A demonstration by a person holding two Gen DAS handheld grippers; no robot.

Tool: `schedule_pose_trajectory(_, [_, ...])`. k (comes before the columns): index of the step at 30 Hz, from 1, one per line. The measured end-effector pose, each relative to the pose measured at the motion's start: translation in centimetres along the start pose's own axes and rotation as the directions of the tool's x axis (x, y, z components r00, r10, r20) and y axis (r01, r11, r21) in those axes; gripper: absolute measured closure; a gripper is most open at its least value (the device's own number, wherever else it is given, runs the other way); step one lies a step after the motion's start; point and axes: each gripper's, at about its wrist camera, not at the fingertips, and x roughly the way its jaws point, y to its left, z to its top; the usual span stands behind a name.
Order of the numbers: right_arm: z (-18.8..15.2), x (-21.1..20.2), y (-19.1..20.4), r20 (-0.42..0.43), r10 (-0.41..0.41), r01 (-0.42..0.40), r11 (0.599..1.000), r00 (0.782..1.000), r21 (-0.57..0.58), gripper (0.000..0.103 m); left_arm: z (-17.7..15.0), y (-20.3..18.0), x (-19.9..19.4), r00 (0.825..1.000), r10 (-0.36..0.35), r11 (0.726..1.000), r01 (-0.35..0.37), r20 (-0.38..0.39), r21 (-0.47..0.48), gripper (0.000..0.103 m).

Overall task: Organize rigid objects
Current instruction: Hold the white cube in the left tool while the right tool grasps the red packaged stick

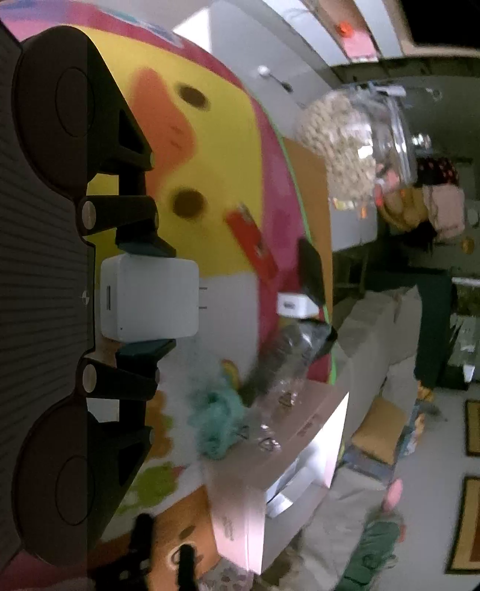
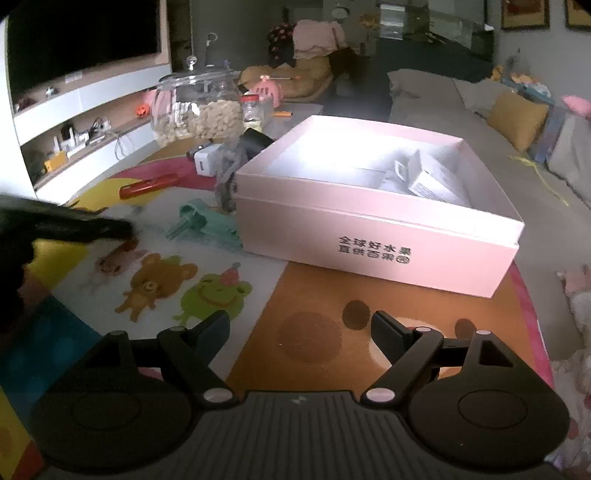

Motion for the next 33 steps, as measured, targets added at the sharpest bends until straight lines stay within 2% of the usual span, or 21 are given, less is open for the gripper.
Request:
schedule_pose_trajectory(3, [2.2, -0.8, 1.5, 0.051, 0.027, -0.024, 0.998, 0.998, -0.064, 0.019, -1.1, 1.2, -1.4, 0.999, -0.027, 0.998, 0.028, 0.024, -0.05, 0.053])
schedule_pose_trajectory(5, [4.9, -1.2, 2.6, 0.084, 0.061, -0.052, 0.993, 0.995, -0.107, 0.019, -1.3, 1.8, -1.6, 0.998, -0.052, 0.995, 0.055, 0.039, -0.08, 0.053])
schedule_pose_trajectory(8, [9.9, 0.0, 4.5, 0.087, 0.118, -0.102, 0.98, 0.989, -0.17, 0.019, -1.3, 2.6, -1.3, 0.995, -0.08, 0.988, 0.088, 0.064, -0.127, 0.053])
schedule_pose_trajectory(11, [14.2, 3.8, 6.8, 0.048, 0.116, -0.102, 0.967, 0.992, -0.233, 0.019, -1.5, 2.9, -1.2, 0.992, -0.089, 0.983, 0.102, 0.088, -0.152, 0.053])
schedule_pose_trajectory(15, [17.8, 10.4, 9.2, -0.03, 0.083, -0.087, 0.967, 0.996, -0.241, 0.02, -2.0, 2.8, -1.4, 0.989, -0.089, 0.984, 0.105, 0.117, -0.141, 0.053])
schedule_pose_trajectory(19, [19.2, 15.9, 10.7, -0.084, 0.064, -0.082, 0.969, 0.994, -0.233, 0.022, -2.1, 3.2, -1.5, 0.986, -0.108, 0.977, 0.129, 0.128, -0.169, 0.053])
schedule_pose_trajectory(20, [19.5, 17.2, 11.0, -0.113, 0.044, -0.07, 0.971, 0.993, -0.231, 0.025, -2.1, 3.2, -1.5, 0.985, -0.111, 0.975, 0.133, 0.133, -0.176, 0.053])
schedule_pose_trajectory(21, [19.9, 18.1, 11.3, -0.135, 0.03, -0.062, 0.97, 0.99, -0.235, 0.033, -2.2, 3.2, -1.6, 0.985, -0.112, 0.973, 0.136, 0.134, -0.184, 0.053])
schedule_pose_trajectory(22, [20.3, 18.7, 11.6, -0.144, 0.031, -0.065, 0.97, 0.989, -0.235, 0.035, -2.2, 3.3, -1.6, 0.985, -0.112, 0.972, 0.136, 0.135, -0.191, 0.053])
schedule_pose_trajectory(29, [21.0, 21.5, 12.6, -0.237, -0.009, -0.043, 0.976, 0.971, -0.212, 0.035, -2.5, 3.0, -2.0, 0.982, -0.114, 0.967, 0.144, 0.149, -0.21, 0.053])
schedule_pose_trajectory(31, [21.1, 21.8, 12.6, -0.254, -0.007, -0.045, 0.979, 0.967, -0.199, 0.045, -2.5, 3.0, -1.9, 0.983, -0.113, 0.967, 0.143, 0.147, -0.211, 0.053])
schedule_pose_trajectory(32, [21.0, 21.6, 12.5, -0.249, -0.006, -0.046, 0.979, 0.968, -0.2, 0.058, -2.5, 3.0, -1.9, 0.983, -0.113, 0.967, 0.143, 0.147, -0.21, 0.053])
schedule_pose_trajectory(33, [21.0, 21.0, 12.4, -0.236, -0.001, -0.048, 0.978, 0.972, -0.202, 0.064, -2.5, 3.0, -1.9, 0.982, -0.114, 0.967, 0.144, 0.147, -0.211, 0.053])
